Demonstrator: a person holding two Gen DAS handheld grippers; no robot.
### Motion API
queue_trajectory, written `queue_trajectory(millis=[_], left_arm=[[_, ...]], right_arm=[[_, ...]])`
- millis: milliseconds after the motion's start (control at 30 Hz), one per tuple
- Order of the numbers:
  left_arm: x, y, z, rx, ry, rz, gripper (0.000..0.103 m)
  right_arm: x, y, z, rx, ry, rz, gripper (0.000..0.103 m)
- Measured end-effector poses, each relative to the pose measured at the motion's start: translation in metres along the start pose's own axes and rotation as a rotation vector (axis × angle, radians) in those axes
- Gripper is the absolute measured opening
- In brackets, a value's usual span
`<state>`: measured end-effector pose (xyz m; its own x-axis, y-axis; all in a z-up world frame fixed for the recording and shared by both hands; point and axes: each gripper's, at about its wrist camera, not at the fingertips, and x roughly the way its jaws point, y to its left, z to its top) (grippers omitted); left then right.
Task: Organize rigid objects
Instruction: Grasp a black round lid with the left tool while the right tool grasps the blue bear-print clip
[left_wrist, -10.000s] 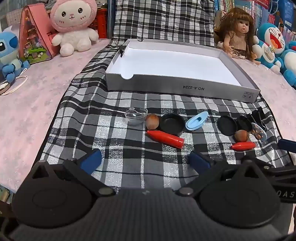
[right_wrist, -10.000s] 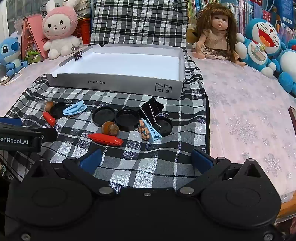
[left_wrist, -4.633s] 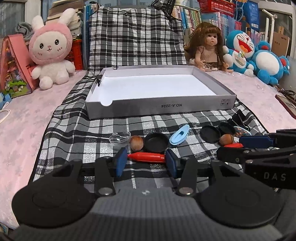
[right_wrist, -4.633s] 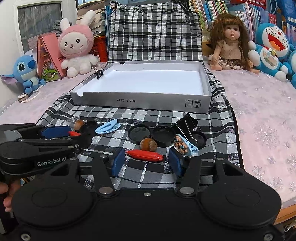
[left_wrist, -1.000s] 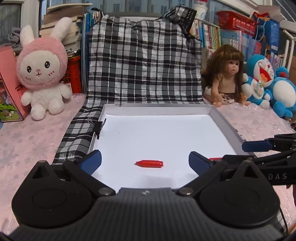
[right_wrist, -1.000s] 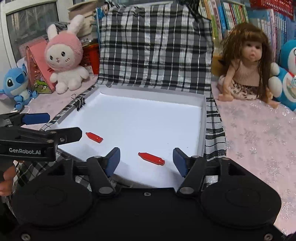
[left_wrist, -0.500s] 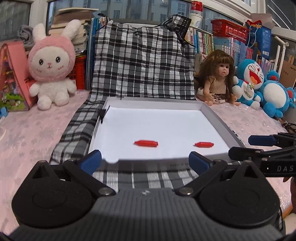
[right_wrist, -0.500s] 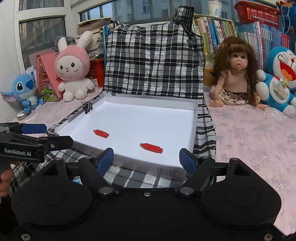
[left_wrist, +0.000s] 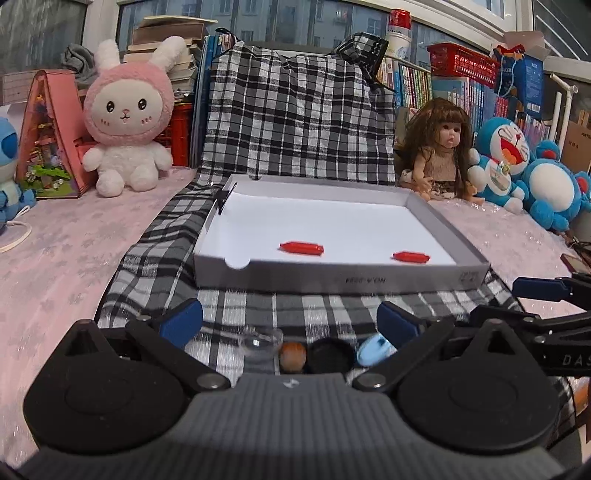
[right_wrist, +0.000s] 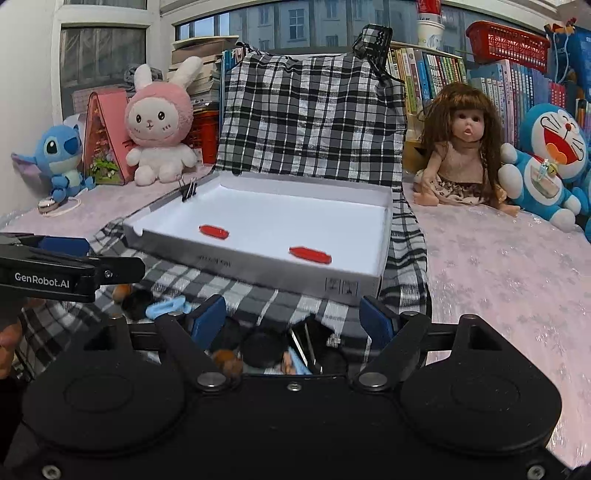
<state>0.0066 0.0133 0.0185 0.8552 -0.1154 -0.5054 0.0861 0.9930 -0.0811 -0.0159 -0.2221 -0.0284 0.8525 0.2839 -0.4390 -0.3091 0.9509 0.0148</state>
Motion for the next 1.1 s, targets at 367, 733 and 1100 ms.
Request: queue_trajectory(millis=[367,733,1100], left_arm=[[-0.014,-0.003,-0.024,0.016,0.008,0.009,0.089],[-0.007,-0.008,-0.029,-0.007,0.084,-0.093,0.045],[0.006,-0.015,-0.025,0.028,0.064,-0.066,0.051]], right_arm=[[-0.016,0.010,-0.027,-0.011,-0.016,-0.021,0.074],[-0.023,0.015,-0.040,-0.002,-0.026,-0.048,0.032],[-0.011,0.013,-0.038,-0.017,0.015,-0.093,0.025]])
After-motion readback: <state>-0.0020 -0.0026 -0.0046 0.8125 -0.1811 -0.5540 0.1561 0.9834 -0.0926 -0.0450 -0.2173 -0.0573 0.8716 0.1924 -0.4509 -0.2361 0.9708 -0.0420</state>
